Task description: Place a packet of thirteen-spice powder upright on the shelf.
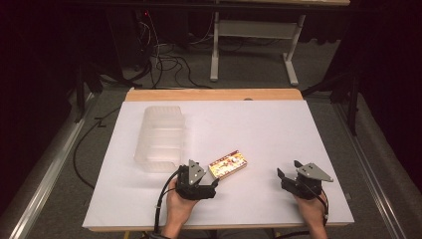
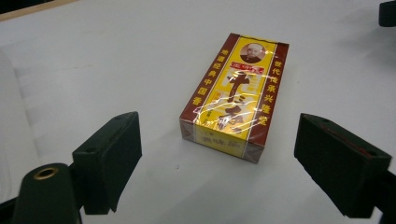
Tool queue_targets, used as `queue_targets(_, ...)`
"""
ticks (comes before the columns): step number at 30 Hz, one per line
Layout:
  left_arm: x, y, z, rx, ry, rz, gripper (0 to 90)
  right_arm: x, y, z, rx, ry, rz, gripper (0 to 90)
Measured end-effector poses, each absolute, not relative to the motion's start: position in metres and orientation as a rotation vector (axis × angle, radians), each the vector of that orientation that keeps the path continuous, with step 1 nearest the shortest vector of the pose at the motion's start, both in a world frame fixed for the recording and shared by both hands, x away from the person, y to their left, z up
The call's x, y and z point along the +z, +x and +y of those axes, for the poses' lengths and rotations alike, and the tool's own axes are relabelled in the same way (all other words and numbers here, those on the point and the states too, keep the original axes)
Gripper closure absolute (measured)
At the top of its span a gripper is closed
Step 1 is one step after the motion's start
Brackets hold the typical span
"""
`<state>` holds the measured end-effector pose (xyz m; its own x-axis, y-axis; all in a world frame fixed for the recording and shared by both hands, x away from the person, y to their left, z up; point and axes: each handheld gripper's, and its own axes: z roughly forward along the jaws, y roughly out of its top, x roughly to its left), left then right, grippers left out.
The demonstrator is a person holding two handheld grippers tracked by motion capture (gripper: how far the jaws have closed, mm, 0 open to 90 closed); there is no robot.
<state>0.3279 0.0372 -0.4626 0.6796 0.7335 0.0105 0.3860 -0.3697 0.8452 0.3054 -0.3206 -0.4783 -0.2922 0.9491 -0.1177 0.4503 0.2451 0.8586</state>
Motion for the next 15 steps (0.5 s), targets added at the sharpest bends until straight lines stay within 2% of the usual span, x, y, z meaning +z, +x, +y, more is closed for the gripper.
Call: queue_targets(15,-0.448,0.340,0.027,0.430,2.019,0.823,11.8,-0.478,0.306,-0.321,0.969,1.279,1.859,31.1)
